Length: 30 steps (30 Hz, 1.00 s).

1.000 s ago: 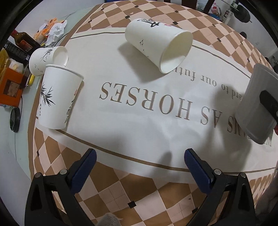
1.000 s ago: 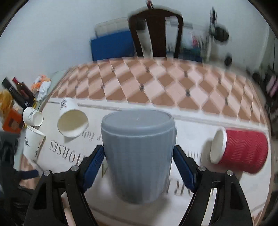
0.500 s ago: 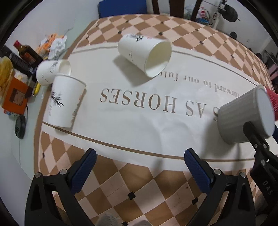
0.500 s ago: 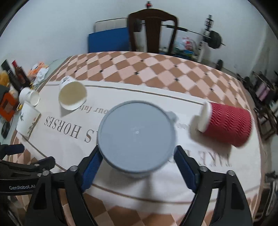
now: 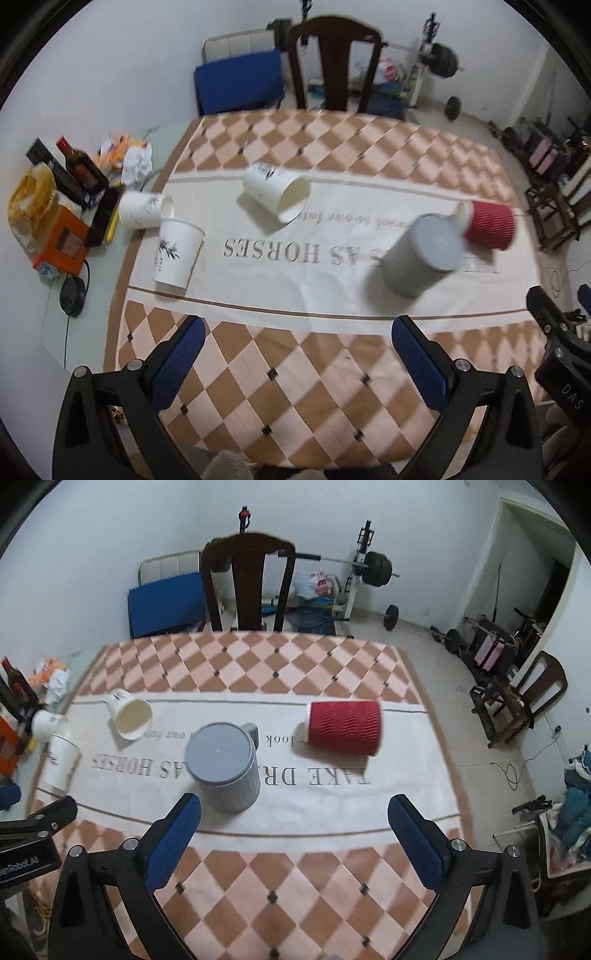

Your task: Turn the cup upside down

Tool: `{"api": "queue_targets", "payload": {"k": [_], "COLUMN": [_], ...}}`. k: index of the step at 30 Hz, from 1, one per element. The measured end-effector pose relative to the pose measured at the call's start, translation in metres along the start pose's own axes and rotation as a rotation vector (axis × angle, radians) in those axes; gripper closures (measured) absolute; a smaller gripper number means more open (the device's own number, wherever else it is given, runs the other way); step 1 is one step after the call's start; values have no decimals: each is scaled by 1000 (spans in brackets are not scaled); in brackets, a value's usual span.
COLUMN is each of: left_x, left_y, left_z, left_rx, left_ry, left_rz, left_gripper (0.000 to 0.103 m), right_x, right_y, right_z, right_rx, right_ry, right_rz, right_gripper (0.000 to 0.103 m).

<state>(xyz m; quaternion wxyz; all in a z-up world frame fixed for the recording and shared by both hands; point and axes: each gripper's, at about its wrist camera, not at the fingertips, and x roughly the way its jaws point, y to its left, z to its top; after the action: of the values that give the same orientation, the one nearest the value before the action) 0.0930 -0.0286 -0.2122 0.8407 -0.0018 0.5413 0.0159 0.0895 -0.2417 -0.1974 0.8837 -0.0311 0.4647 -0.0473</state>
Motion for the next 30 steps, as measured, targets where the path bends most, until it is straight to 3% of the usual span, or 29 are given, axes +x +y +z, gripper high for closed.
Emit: {"api": "queue_targets", "payload": {"k": [9, 15, 25, 30], "left_x": [-116, -164, -202, -208], "left_y": [-13, -11, -14, -18], "left_z": [-13, -23, -29, -28], "left_rx": [72, 92, 58, 43], "left_ry": [-133, -191, -192, -139], "left_rz": [-68, -51, -44, -45], "left_gripper": [0, 0, 0, 0], "right_x": [-138, -207, -267, -273], "right_y": [-20, -30, -44, -49], "right_z": [-3, -8, -8, -6], "right_rx": [55, 103, 99, 93], "right_ry": [-76, -100, -149, -111], "right_rz": [-59, -84, -89, -72], "right_gripper": [1, 1, 1, 1]}}
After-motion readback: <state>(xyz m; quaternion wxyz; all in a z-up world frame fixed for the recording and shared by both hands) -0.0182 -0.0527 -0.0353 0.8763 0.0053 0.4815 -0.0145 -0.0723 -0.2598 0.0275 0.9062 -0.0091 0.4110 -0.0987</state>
